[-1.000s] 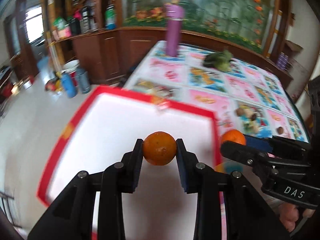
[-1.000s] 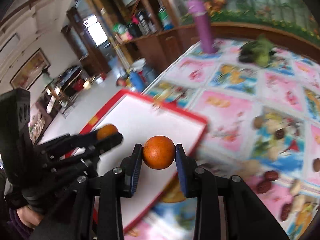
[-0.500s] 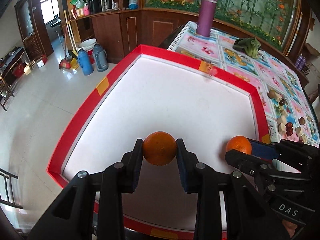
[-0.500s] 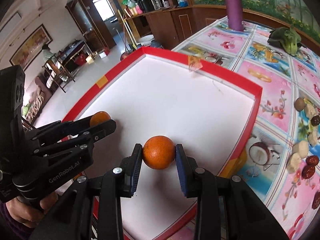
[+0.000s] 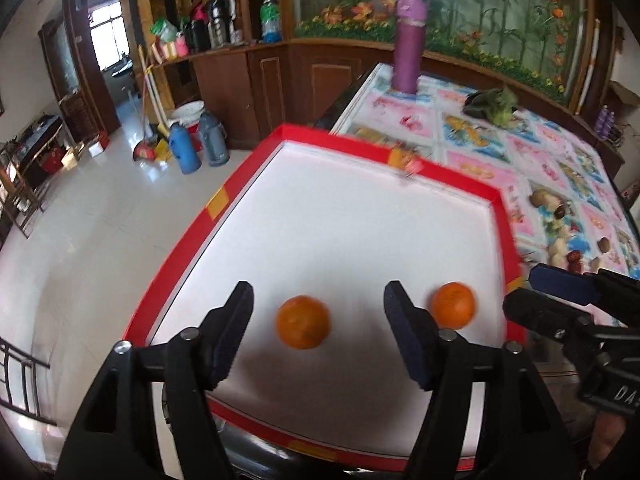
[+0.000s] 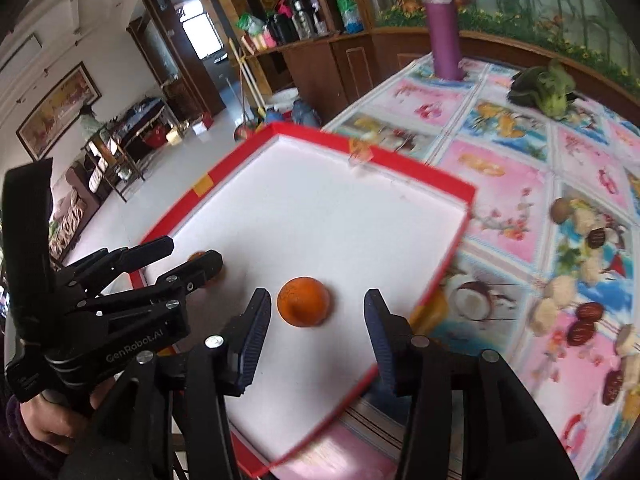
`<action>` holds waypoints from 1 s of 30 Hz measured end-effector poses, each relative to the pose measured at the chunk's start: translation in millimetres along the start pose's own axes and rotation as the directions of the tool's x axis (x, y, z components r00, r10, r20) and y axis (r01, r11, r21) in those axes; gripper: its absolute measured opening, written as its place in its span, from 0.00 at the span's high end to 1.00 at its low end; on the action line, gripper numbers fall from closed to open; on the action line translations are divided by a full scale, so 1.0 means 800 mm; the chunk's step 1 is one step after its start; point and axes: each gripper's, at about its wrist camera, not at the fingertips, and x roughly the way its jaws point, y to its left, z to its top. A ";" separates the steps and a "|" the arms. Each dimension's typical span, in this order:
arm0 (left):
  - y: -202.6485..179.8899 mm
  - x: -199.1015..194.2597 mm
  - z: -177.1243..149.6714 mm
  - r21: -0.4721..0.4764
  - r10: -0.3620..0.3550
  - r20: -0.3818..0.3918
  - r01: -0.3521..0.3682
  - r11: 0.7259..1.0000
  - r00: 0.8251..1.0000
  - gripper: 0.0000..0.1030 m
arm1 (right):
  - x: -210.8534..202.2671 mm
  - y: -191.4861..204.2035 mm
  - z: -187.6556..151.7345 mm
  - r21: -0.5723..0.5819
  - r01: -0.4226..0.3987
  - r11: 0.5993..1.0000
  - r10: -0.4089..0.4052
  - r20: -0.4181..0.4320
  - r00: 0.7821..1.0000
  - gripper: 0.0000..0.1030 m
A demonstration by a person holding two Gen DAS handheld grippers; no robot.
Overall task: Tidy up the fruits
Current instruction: 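Carry both oranges into the red-rimmed white tray and open both grippers, then grasp a brown kiwi with the right gripper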
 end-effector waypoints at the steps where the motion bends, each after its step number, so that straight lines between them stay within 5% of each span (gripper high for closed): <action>1: -0.007 -0.006 0.003 0.011 -0.017 0.015 0.017 1.000 1.000 0.25 | -0.017 -0.007 -0.002 0.003 0.007 1.000 -0.007 0.023 1.000 0.53; 7: -0.077 -0.037 0.001 0.149 -0.177 0.049 0.168 0.975 0.983 0.20 | -0.134 -0.083 -0.050 0.082 0.157 0.984 -0.168 0.148 0.975 0.42; 15: -0.152 -0.037 -0.023 0.253 -0.284 -0.026 0.281 0.926 0.958 0.20 | -0.207 -0.162 -0.135 0.245 0.383 0.891 -0.408 0.056 0.911 0.41; 20: -0.197 -0.034 -0.042 0.322 -0.316 -0.082 0.325 0.889 0.945 0.20 | -0.206 -0.170 -0.165 0.245 0.436 0.866 -0.445 -0.022 0.895 0.41; 30: -0.233 -0.037 -0.063 0.379 -0.316 -0.126 0.340 0.861 0.940 0.12 | -0.183 -0.176 -0.200 0.218 0.398 0.891 -0.394 -0.061 0.917 0.43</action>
